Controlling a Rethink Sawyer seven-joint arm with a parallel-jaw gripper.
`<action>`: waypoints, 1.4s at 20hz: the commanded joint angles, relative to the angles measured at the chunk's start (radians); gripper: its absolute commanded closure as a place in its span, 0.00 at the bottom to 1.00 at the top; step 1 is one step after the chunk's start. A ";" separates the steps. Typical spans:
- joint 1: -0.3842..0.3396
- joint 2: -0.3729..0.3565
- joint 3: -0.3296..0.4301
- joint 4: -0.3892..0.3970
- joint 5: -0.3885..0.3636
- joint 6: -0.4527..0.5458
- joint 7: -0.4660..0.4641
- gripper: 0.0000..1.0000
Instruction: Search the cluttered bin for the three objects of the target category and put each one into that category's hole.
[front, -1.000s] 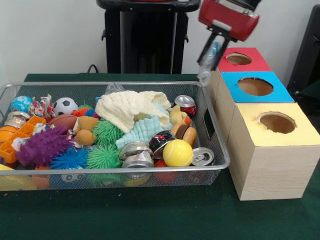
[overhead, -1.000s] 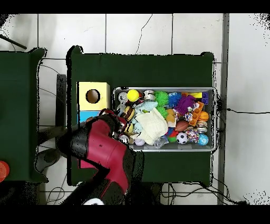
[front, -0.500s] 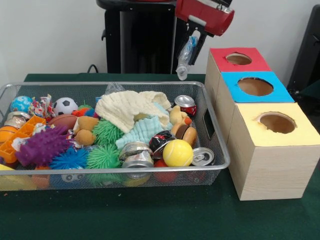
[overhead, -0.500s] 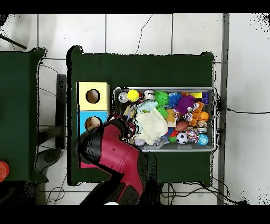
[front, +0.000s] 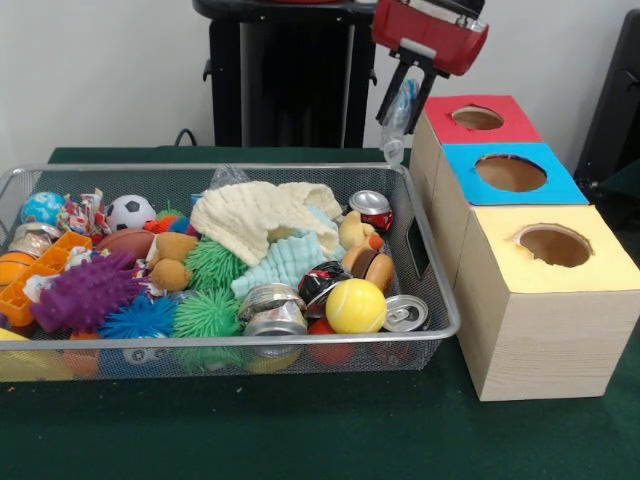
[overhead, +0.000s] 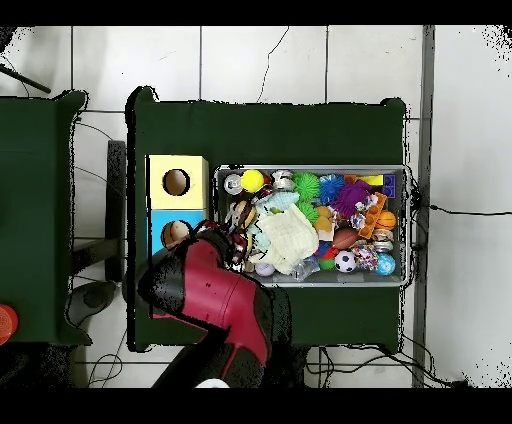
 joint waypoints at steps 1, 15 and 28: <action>-0.170 -0.109 0.193 0.171 -0.141 -0.097 -0.019 1.00; -0.127 -0.099 0.161 0.055 -0.220 0.044 0.130 1.00; 0.020 0.020 0.082 -0.035 -0.133 0.068 0.234 1.00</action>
